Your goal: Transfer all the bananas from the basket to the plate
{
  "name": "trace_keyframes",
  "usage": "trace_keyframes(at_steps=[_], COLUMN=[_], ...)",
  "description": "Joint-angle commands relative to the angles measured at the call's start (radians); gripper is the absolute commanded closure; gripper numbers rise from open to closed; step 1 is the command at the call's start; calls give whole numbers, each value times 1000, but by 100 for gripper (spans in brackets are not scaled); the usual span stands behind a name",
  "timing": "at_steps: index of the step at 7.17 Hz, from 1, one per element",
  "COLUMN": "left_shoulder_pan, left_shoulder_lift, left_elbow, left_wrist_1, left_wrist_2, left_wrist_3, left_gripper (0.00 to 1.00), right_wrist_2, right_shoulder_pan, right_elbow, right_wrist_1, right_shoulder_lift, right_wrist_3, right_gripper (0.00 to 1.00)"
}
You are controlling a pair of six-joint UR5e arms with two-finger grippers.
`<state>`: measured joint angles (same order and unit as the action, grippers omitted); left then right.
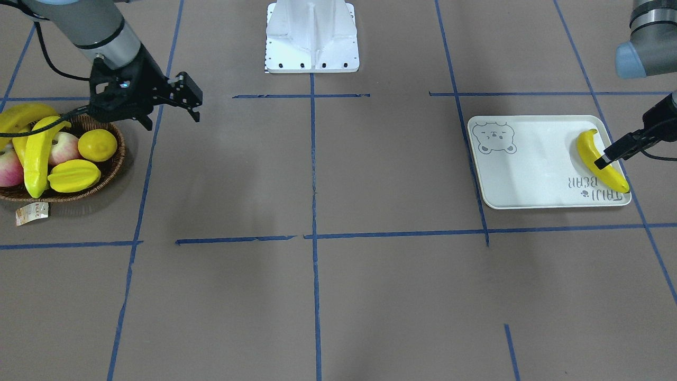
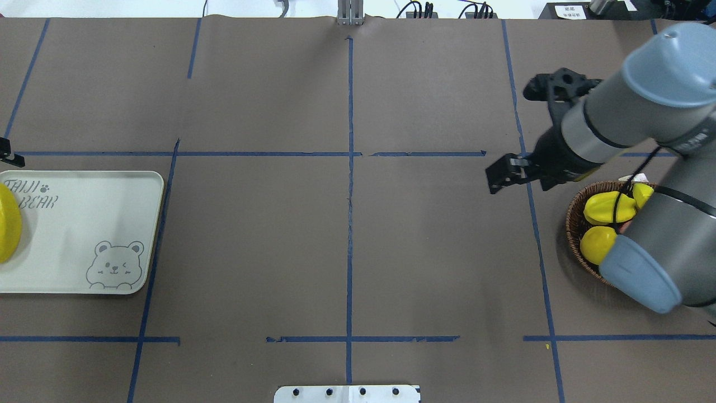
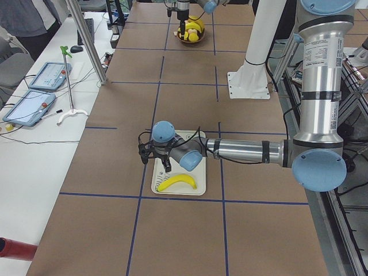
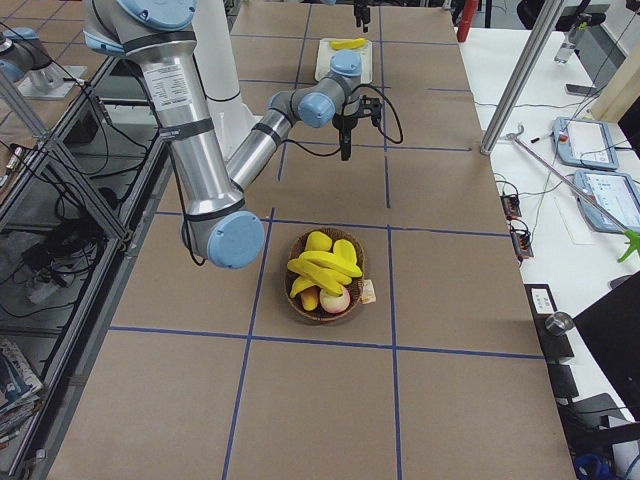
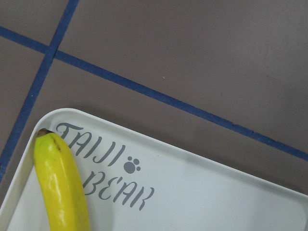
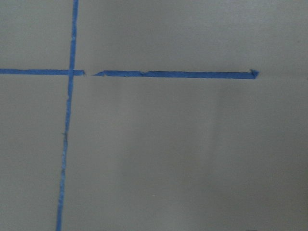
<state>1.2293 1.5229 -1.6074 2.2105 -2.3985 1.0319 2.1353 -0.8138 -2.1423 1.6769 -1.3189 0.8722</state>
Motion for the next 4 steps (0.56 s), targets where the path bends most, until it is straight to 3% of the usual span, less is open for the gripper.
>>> trace_keyframes(at_steps=[1,4], left_shoulder_pan=[1,1], left_shoulder_lift=[-1,-13], left_elbow=[-12,-48], left_wrist_1=[5,5], left_wrist_2=[-2,-4], left_wrist_3=[0,0], left_gripper=[0,0], right_wrist_2=[-3,-9], right_shoulder_pan=[-92,-231], right_elbow=[-100,-105], right_wrist_1=[17,1], right_shoulder_lift=[-210,-422], right_wrist_3=[-203,-196], right_gripper=[0,2])
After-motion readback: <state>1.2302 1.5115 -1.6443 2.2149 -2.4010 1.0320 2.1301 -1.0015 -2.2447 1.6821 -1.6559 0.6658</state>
